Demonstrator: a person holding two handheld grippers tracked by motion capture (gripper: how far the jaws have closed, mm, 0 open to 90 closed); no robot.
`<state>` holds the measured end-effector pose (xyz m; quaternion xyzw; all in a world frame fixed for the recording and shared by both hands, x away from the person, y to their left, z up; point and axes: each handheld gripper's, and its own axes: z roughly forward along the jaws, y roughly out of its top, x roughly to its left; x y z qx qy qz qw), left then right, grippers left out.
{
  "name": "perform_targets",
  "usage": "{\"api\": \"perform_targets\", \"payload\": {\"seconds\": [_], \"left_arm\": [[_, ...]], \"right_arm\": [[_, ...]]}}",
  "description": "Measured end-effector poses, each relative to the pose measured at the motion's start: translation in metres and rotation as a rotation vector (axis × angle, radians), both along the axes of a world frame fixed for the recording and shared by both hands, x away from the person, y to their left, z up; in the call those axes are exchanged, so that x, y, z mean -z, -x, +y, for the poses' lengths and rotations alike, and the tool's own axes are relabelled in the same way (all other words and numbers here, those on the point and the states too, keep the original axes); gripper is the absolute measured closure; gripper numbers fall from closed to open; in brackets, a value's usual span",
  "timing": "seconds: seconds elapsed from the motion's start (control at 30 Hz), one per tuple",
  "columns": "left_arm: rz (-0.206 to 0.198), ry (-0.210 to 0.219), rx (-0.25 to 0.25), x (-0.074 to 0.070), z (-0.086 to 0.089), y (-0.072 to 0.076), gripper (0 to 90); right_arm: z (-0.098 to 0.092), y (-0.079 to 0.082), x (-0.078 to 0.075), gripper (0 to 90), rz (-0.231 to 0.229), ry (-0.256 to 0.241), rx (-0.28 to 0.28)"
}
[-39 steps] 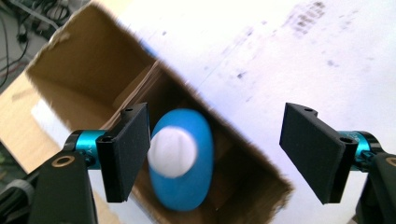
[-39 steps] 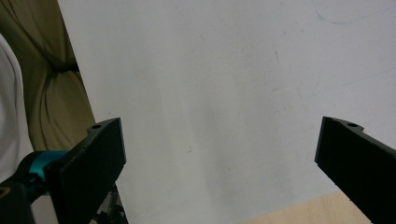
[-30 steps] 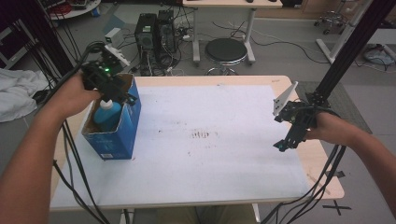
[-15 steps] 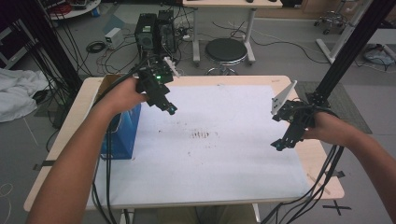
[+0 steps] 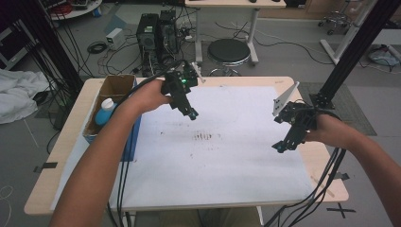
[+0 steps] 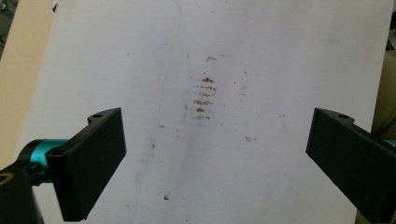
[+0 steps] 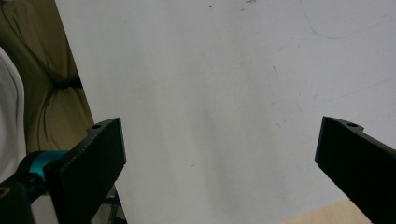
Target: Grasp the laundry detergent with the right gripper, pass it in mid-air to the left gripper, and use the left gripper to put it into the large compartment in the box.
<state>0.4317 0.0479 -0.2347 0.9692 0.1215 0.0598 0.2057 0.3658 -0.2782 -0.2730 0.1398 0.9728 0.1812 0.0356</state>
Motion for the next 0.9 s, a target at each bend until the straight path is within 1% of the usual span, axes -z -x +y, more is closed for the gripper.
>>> {"api": "perform_targets", "payload": {"seconds": [0.03,0.1,0.2,0.23,0.3,0.33,0.37,0.43,0.47,0.57,0.63,0.67,0.73,0.83,0.9], "left_arm": [[-0.004,-0.013,0.000,0.001,-0.002,-0.001,4.9],[0.001,-0.019,0.001,0.004,-0.005,-0.003,4.9],[-0.002,-0.049,0.006,0.008,-0.008,-0.006,4.9],[-0.004,-0.056,0.002,0.009,-0.008,-0.007,4.9],[-0.004,-0.075,-0.038,0.011,-0.008,-0.010,5.0],[-0.011,-0.077,-0.060,0.011,-0.008,-0.011,5.0],[-0.014,-0.074,-0.068,0.011,-0.008,-0.012,4.9],[-0.011,-0.063,-0.054,0.010,-0.007,-0.011,5.0],[-0.011,-0.061,-0.045,0.010,-0.008,-0.011,5.0],[-0.012,-0.055,-0.039,0.009,-0.008,-0.010,5.0],[-0.013,-0.055,-0.031,0.010,-0.008,-0.010,4.9],[-0.012,-0.062,-0.021,0.010,-0.008,-0.010,4.9],[-0.016,-0.067,-0.022,0.011,-0.008,-0.010,4.9],[-0.013,-0.054,-0.019,0.011,-0.007,-0.011,5.0],[-0.016,-0.058,-0.018,0.011,-0.006,-0.012,5.0]], "right_arm": [[0.000,0.000,0.000,0.9,0.000,-0.001,0.003],[0.000,0.000,0.001,0.9,-0.002,-0.004,0.001],[0.001,0.000,0.001,0.9,-0.006,-0.006,0.008],[0.001,-0.001,0.001,0.9,-0.007,-0.011,0.009],[0.001,-0.001,0.001,0.9,-0.007,-0.016,0.014],[0.002,-0.002,0.001,0.9,-0.007,-0.016,0.014],[0.002,-0.002,0.001,0.9,-0.004,-0.015,0.018],[0.002,-0.004,0.002,0.9,-0.006,-0.013,0.016],[0.003,-0.003,0.002,0.9,-0.002,-0.013,0.024],[0.003,-0.005,0.002,0.9,-0.002,-0.014,0.023],[0.003,-0.005,0.002,0.9,-0.003,-0.017,0.023],[0.003,-0.006,0.002,0.9,-0.006,-0.019,0.023],[0.005,-0.006,0.002,0.9,-0.006,-0.019,0.022],[0.007,-0.007,0.002,0.9,-0.002,-0.016,0.019],[0.007,-0.009,0.002,0.9,-0.003,-0.016,0.016]]}}
